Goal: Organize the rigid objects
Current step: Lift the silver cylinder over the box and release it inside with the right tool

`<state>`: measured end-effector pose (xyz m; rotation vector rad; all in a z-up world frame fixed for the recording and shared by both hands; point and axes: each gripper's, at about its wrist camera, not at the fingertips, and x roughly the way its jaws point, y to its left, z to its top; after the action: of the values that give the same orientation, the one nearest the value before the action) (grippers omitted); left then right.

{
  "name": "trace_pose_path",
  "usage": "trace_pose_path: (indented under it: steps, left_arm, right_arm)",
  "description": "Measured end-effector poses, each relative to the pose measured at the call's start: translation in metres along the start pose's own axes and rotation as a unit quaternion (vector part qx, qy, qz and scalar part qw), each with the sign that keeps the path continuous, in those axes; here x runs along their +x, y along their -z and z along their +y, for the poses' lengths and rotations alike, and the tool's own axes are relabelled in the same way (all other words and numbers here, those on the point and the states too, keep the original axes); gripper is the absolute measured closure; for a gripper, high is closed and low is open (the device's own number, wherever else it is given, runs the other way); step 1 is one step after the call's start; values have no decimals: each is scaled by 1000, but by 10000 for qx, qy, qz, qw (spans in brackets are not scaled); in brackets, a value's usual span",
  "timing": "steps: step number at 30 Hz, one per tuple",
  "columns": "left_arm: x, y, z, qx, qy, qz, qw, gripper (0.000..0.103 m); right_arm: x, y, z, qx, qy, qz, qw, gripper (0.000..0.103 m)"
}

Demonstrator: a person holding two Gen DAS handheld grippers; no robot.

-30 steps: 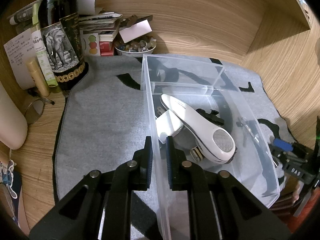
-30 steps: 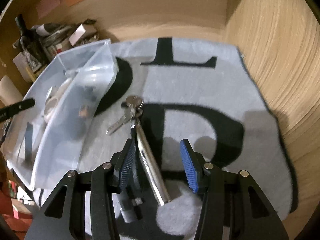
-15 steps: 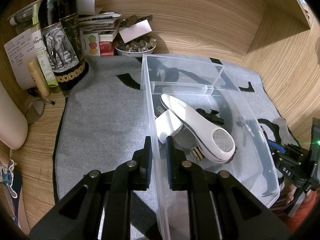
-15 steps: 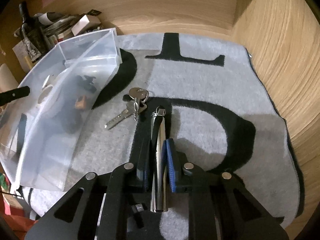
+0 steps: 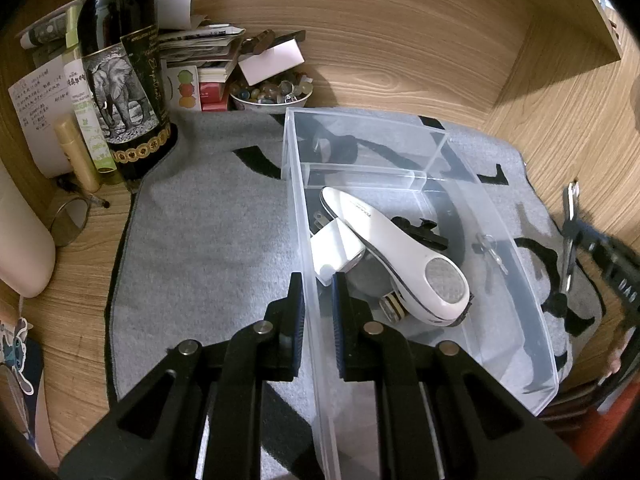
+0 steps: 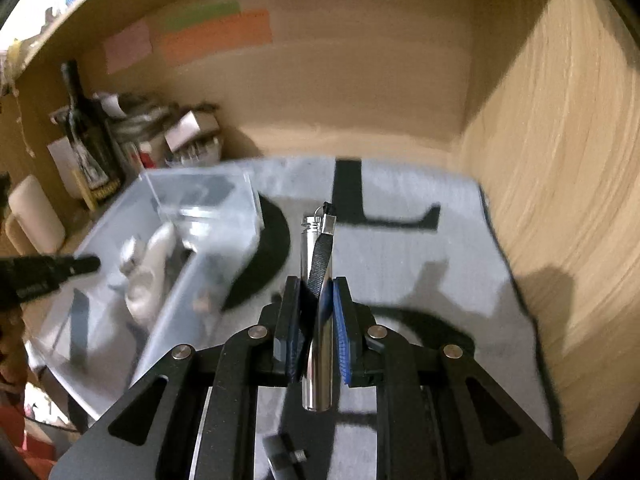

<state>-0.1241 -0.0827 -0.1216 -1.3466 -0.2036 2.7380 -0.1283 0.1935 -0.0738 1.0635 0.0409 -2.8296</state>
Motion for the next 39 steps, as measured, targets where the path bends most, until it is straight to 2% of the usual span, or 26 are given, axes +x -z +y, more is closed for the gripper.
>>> trace_pose_path:
  steps: [8,15,20,27,35,39]
  left_arm:
    - [0,0,0,4,-4,0,10000,92]
    - [0,1,0,-5,11,0,10000,92]
    - [-1,1,-1,-7,15,-1,10000,92]
    - [-1,1,-1,-2,8,-2,10000,92]
    - [-1,1,-1,-4,12,-3,10000,92]
    - [-1,0,-4,-2,30,11,10000,91]
  right_arm:
    - [-12,-32,31,-368,-300,-504,9976,88]
    - [-5,-44,59,-592,-759,-524,9940,88]
    - [7,-46,77,-704,-1038,-375,9914,88]
    - [41,-40,93,-891,-1158,103,9892,88]
    - [72,-28,104,-995,-1198,602,9860,88]
    - [77,-25,108,-1098,-1034,606,9867,88]
